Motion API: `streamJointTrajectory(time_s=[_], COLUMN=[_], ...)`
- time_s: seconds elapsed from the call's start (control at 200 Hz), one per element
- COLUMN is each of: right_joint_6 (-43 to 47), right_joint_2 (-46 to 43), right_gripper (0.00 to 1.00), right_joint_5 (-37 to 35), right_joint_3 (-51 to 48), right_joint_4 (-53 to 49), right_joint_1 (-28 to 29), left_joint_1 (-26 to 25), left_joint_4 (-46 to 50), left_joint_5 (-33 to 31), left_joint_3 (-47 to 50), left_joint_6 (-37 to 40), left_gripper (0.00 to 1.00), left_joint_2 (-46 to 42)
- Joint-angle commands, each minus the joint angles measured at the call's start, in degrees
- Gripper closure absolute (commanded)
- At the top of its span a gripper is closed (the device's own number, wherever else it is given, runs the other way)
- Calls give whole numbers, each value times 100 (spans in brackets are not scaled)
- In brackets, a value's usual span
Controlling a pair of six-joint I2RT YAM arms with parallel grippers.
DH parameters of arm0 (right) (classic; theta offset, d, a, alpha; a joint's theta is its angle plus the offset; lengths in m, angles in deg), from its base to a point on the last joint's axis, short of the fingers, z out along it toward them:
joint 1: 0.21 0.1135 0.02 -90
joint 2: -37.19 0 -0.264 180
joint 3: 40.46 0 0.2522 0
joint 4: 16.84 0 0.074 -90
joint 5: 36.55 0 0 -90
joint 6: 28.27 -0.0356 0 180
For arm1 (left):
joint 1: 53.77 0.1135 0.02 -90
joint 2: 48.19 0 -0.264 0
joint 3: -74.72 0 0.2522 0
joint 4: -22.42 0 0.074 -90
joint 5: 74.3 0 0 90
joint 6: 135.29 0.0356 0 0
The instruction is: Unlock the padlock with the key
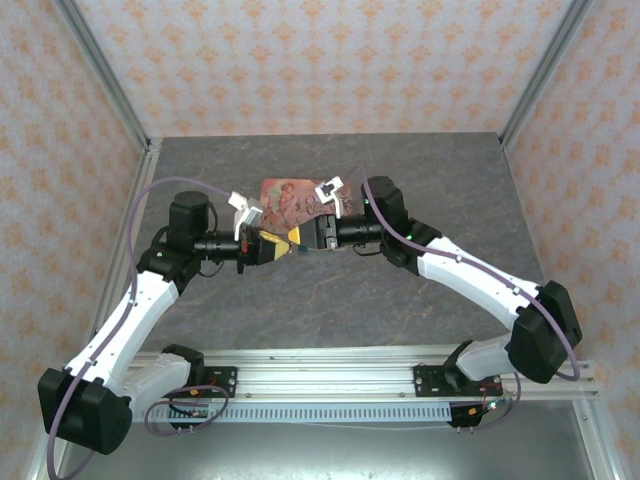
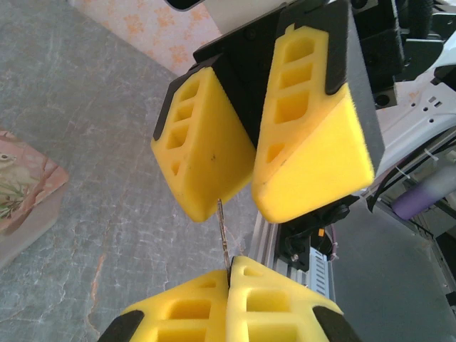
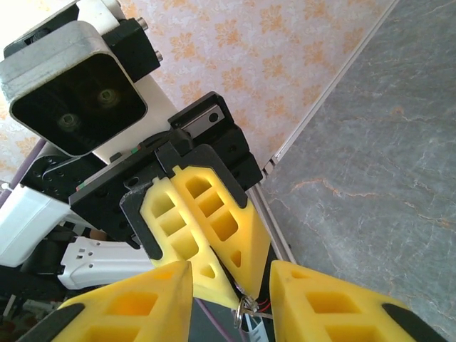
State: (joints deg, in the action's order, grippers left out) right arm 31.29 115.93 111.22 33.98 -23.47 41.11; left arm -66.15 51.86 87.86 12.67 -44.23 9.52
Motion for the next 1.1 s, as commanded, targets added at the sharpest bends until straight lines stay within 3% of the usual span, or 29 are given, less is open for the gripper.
streamJointTrajectory(time_s=[0.0, 0.11, 0.31, 0.576, 0.666, 0.741, 0.816, 1.096], right_joint_6=[20, -5, 7, 188, 410, 679, 914, 1016], right_joint_2=[58, 76, 56, -133, -166, -144, -140, -71], right_gripper=[69, 77, 100, 100, 100, 100, 100, 100], right_joint_5=[233, 278, 291, -162, -405, -590, -715, -659], right_joint_3=[-4, -30, -57, -113, -22, 110, 207, 356], right_joint_4=[332, 357, 393, 323, -101, -602, -970, -1056], right_joint_1=[25, 34, 34, 34, 34, 30, 34, 34], left_joint_1=[-32, -28, -28, -30, -27, -24, -10, -96], left_joint_4=[31, 109, 116, -86, -198, -241, -405, -1035], left_joint_5=[245, 246, 199, -172, -540, -824, -925, -791], left_joint_3=[-232, -281, -289, -253, -169, -95, -26, 302], left_joint_6=[-77, -36, -40, -416, -592, -748, -945, -1366], left_gripper=[100, 100, 100, 100, 68, 54, 48, 48], left_joint_2=[3, 3, 32, 31, -118, -235, -286, -105])
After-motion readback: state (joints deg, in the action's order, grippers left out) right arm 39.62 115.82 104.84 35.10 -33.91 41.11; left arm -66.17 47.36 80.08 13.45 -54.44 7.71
